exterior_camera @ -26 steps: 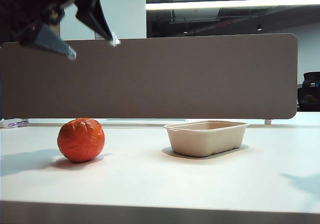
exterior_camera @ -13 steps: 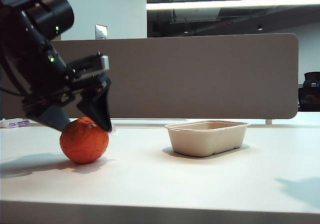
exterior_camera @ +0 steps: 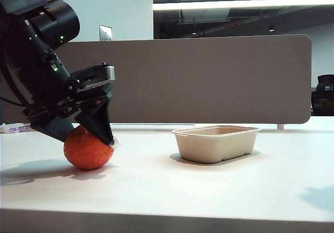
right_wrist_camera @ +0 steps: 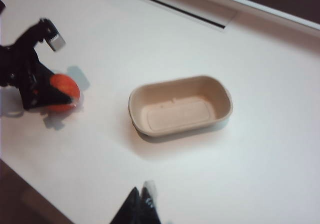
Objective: Pick up the orange and place it into the paper lunchbox.
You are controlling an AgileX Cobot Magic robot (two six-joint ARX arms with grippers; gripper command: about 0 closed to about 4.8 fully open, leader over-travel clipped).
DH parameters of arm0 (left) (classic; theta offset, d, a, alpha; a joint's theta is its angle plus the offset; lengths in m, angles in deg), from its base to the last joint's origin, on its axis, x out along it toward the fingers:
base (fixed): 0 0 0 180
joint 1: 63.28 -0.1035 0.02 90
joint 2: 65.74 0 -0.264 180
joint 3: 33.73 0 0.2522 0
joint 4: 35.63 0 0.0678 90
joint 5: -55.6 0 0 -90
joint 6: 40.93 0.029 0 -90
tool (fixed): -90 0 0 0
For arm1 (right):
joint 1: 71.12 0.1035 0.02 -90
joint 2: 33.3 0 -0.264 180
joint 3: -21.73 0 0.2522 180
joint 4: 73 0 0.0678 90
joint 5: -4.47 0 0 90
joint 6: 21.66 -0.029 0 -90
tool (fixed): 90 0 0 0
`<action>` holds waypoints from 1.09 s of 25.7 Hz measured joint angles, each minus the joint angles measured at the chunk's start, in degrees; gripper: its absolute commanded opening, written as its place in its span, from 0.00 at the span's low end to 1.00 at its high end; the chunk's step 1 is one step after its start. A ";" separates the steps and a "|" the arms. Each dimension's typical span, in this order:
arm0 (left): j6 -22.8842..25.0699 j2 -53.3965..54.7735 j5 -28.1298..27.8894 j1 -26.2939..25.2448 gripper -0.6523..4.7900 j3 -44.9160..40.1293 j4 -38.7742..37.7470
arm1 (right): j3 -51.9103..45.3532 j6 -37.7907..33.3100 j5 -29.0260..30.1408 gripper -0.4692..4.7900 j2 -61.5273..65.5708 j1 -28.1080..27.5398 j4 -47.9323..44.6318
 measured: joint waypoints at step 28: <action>-12.79 14.53 1.75 14.14 0.53 22.47 17.46 | 0.00 -1.27 -2.16 0.08 -0.13 0.02 5.70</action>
